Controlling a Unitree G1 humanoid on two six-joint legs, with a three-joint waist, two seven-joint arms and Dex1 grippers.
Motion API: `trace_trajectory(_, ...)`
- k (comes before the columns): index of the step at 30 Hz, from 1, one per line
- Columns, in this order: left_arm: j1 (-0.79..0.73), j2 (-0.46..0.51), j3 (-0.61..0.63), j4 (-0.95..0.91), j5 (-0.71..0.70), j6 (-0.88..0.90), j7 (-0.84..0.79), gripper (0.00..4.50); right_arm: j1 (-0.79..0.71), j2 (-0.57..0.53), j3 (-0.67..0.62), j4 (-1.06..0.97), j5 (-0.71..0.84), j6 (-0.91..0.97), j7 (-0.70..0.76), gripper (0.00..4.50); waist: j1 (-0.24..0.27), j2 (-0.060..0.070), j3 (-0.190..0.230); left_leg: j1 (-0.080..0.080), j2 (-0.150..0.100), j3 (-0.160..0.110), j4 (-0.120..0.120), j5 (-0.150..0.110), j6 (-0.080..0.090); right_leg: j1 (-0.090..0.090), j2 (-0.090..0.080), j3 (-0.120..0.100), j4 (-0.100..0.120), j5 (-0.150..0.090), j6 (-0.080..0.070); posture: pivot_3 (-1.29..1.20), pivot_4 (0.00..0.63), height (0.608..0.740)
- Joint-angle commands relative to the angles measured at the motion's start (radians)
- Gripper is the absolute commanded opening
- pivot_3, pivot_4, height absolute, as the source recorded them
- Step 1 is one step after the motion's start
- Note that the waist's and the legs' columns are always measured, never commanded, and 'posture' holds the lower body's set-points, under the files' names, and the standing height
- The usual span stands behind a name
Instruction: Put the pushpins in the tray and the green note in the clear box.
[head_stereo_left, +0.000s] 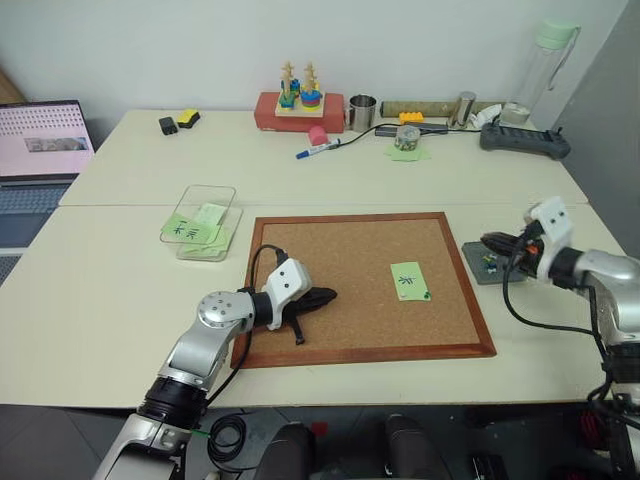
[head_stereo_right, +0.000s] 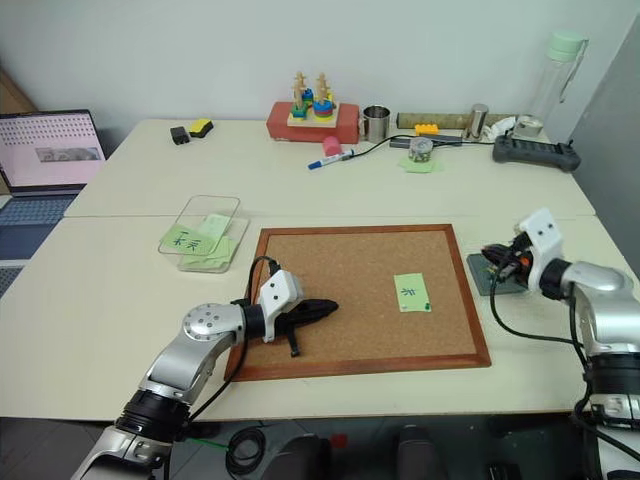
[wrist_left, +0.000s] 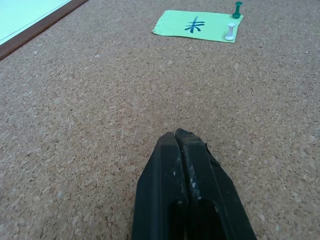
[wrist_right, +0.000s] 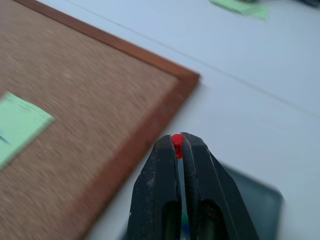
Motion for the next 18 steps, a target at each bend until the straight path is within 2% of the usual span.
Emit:
trace_trajectory(1,-0.005,-0.002,-0.011,0.015,0.013,-0.005,-0.007,0.00,0.008,-0.016,-0.025,0.032,-0.022,-0.046,-0.040,0.07,0.000,0.000,0.000,0.000,0.000,0.000,0.000,0.000,0.000,0.000,0.000,0.000,0.000,0.000,0.000,0.00,0.150,0.740)
trace_trajectory(7,-0.006,-0.002,-0.010,0.018,0.015,-0.009,-0.007,0.00,0.008,-0.016,-0.021,0.099,-0.041,-0.080,-0.060,0.07,0.001,0.000,0.000,0.000,0.000,0.000,0.000,0.000,0.000,0.000,0.000,-0.001,0.000,0.000,0.000,0.00,0.150,0.740)
trace_trajectory(16,-0.002,-0.002,-0.008,0.017,0.015,-0.011,-0.003,0.00,-0.009,-0.021,-0.018,0.139,-0.037,-0.087,-0.049,1.86,0.001,0.000,0.000,0.000,0.000,0.000,0.000,0.000,0.000,0.000,0.000,-0.001,0.000,0.000,0.000,0.00,0.150,0.740)
trace_trajectory(18,-0.002,-0.003,-0.008,0.018,0.015,-0.012,-0.002,0.00,-0.011,-0.021,-0.021,0.137,-0.031,-0.088,-0.044,1.86,0.001,0.000,0.000,0.000,0.000,0.000,0.000,0.000,0.000,0.000,0.000,-0.001,0.000,0.000,0.000,0.00,0.150,0.740)
